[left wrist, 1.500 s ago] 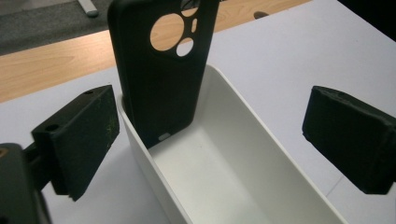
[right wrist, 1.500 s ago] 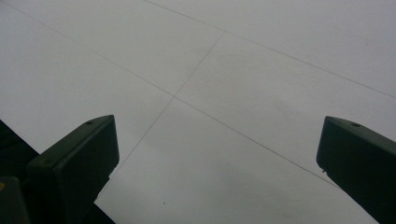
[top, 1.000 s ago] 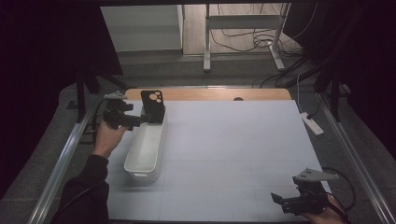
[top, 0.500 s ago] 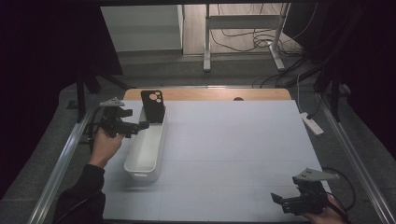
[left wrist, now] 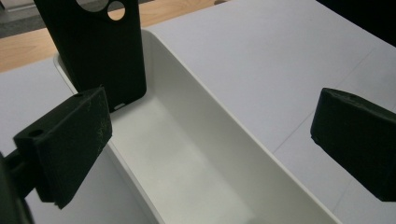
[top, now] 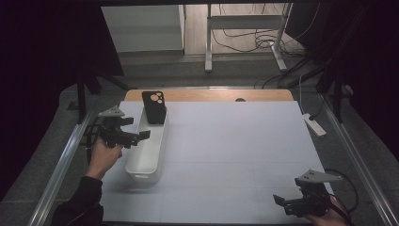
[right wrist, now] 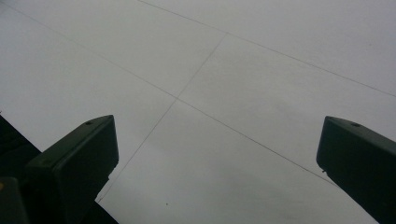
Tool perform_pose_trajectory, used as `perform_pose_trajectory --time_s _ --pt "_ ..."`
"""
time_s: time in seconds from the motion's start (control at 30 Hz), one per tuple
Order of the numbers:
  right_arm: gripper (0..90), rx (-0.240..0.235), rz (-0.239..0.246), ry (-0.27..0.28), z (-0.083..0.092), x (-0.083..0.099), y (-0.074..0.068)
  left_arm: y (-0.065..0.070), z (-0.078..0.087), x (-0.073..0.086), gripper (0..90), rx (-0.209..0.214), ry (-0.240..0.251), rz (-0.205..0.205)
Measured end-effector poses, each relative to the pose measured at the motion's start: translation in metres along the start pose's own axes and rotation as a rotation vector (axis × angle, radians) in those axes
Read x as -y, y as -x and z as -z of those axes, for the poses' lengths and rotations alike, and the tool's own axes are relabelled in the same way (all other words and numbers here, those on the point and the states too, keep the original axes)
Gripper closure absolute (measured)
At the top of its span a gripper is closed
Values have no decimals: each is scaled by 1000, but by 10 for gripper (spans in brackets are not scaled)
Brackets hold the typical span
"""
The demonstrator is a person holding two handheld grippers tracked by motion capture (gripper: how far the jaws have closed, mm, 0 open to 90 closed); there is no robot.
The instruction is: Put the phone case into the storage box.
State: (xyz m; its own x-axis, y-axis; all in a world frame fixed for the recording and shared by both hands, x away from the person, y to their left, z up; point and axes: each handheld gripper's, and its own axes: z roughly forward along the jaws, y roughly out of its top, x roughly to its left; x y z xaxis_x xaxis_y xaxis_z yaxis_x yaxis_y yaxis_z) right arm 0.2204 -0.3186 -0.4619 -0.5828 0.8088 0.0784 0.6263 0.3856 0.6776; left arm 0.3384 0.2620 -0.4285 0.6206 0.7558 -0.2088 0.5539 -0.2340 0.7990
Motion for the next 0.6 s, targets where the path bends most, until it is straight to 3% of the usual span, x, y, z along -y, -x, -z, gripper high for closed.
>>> perform_pose_trajectory --time_s 0.6 --pt "0 -2 0 -3 0 0 -1 19 11 19 0 8 25 -1"
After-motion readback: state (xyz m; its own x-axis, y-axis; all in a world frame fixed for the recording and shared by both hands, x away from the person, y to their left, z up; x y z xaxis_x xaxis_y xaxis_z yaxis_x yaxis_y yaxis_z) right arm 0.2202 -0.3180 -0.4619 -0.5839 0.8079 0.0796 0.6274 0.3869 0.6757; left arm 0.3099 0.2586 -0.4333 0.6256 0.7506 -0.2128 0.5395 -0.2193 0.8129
